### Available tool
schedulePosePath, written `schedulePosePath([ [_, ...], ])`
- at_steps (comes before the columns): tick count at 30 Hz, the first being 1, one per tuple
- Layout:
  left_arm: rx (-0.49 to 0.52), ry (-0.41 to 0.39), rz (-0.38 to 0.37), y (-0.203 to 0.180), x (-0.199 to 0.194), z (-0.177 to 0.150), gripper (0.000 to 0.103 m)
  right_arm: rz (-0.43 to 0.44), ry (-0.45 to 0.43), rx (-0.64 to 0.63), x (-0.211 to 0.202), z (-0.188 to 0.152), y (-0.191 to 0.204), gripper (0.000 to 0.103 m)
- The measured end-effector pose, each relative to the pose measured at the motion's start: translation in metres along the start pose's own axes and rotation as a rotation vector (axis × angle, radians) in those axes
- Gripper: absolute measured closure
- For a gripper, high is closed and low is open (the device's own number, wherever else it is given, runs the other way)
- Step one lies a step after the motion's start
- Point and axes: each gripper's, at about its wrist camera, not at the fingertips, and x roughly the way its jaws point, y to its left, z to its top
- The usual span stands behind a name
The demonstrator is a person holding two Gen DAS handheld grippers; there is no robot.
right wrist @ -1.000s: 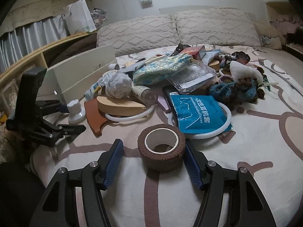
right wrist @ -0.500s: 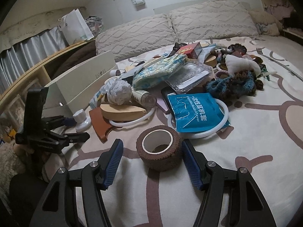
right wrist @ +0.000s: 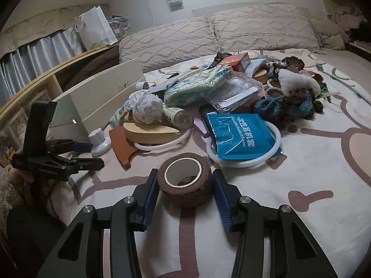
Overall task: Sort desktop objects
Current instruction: 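Close the right tool on the brown roll while the left tool grasps the white knob holder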
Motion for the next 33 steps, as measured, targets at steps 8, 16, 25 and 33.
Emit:
schedulePosePath([
  [8, -0.013, 0.034, 0.005, -0.006, 0.016, 0.012, 0.007, 0.002, 0.003, 0.016, 0.003, 0.0, -0.001, 0.056],
  [16, -0.037, 0.012, 0.014, -0.003, 0.012, 0.011, 0.014, -0.006, 0.016, 0.016, 0.004, 0.001, -0.001, 0.056],
  [25, -0.024, 0.01, 0.03, -0.004, 0.006, 0.011, 0.034, -0.018, 0.017, 0.015, 0.006, -0.001, -0.001, 0.056],
  [33, 0.026, 0.015, 0.055, -0.013, 0.004, 0.01, 0.048, -0.044, 0.033, -0.019, 0.005, -0.001, 0.003, 0.056],
])
